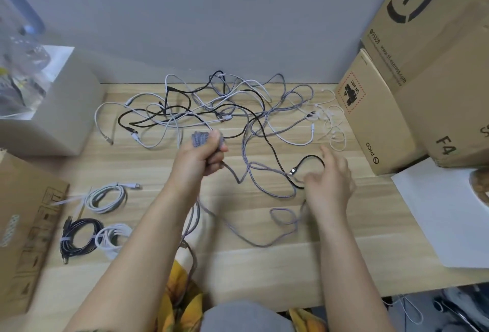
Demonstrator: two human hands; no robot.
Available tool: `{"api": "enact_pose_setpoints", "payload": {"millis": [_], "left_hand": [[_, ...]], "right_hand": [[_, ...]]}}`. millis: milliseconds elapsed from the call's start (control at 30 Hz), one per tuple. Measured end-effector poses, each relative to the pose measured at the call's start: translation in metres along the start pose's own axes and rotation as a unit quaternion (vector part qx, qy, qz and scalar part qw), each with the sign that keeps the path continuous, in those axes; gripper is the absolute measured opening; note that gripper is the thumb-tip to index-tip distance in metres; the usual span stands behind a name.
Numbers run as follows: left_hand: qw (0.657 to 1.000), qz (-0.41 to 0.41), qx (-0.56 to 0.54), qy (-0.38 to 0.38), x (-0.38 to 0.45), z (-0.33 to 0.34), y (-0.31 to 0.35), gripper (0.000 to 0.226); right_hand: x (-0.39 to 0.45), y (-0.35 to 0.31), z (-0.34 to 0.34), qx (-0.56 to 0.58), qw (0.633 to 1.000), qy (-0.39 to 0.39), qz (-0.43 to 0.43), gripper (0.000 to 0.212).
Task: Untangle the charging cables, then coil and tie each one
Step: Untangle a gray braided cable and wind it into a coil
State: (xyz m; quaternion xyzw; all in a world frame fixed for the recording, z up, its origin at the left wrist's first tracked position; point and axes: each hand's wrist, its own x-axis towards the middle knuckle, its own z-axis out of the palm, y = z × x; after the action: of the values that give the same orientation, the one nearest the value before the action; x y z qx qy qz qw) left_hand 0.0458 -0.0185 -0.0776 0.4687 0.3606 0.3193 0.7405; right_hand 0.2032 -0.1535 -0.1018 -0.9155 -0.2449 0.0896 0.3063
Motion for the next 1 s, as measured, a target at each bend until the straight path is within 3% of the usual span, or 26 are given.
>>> {"api": "enact_pose_setpoints", "payload": {"millis": [67,100,200,233,333,433,567,633,733,767,833,900,933,1000], "left_hand": [[0.999,-0.007,0.035,-0.031,-0.006,0.011,-0.003,0.032],[0.998,-0.01,0.047,-0.047,-0.009,0.017,-0.003,0.032],[0.996,-0.014,0.05,-0.068,-0.013,0.028,-0.003,0.032],[0.997,-0.016,0.047,-0.065,-0.014,0.028,-0.002,0.032],[0.996,-0.017,0.055,-0.065,-0.014,0.024,-0.002,0.033],[0.996,-0.001,0.078,-0.047,-0.012,0.016,-0.003,0.031],[0.981,0.031,0.192,-0.01,-0.01,0.005,-0.013,0.036],[0.97,-0.039,0.229,-0.078,-0.012,-0.002,-0.013,0.041],[0.919,-0.209,0.108,-0.317,-0.017,-0.013,-0.01,0.041],[0.889,-0.239,0.021,-0.39,-0.019,-0.013,-0.01,0.039],[0.797,-0.257,-0.185,-0.515,-0.022,-0.005,-0.011,0.039],[0.716,-0.262,-0.351,-0.544,-0.024,0.008,-0.006,0.042],[0.713,-0.255,-0.4,-0.516,-0.024,0.014,0.0,0.041],[0.753,-0.207,-0.452,-0.431,-0.02,0.021,0.008,0.038]], "right_hand": [[-0.01,-0.02,0.002,0.122,0.986,-0.029,-0.111,0.061],[-0.017,-0.03,0.003,0.197,0.965,-0.081,-0.152,0.055],[-0.033,-0.051,0.008,0.375,0.868,-0.299,-0.129,0.038],[-0.036,-0.053,0.011,0.394,0.85,-0.327,-0.125,0.036],[-0.036,-0.054,0.011,0.377,0.862,-0.318,-0.116,0.035],[-0.034,-0.051,0.005,0.372,0.867,-0.319,-0.087,0.019],[-0.027,-0.04,-0.005,0.217,0.935,-0.232,-0.158,0.014],[-0.023,-0.038,-0.012,0.207,0.945,-0.165,-0.193,0.011],[-0.018,-0.039,-0.021,0.27,0.938,-0.103,-0.192,0.007],[-0.017,-0.038,-0.021,0.309,0.929,-0.108,-0.172,0.01],[-0.016,-0.038,-0.017,0.362,0.912,-0.138,-0.136,0.011],[-0.018,-0.039,-0.01,0.368,0.903,-0.186,-0.118,0.02],[-0.019,-0.038,-0.006,0.373,0.896,-0.218,-0.103,0.026],[-0.02,-0.035,0.0,0.385,0.873,-0.293,-0.067,0.03]]}}
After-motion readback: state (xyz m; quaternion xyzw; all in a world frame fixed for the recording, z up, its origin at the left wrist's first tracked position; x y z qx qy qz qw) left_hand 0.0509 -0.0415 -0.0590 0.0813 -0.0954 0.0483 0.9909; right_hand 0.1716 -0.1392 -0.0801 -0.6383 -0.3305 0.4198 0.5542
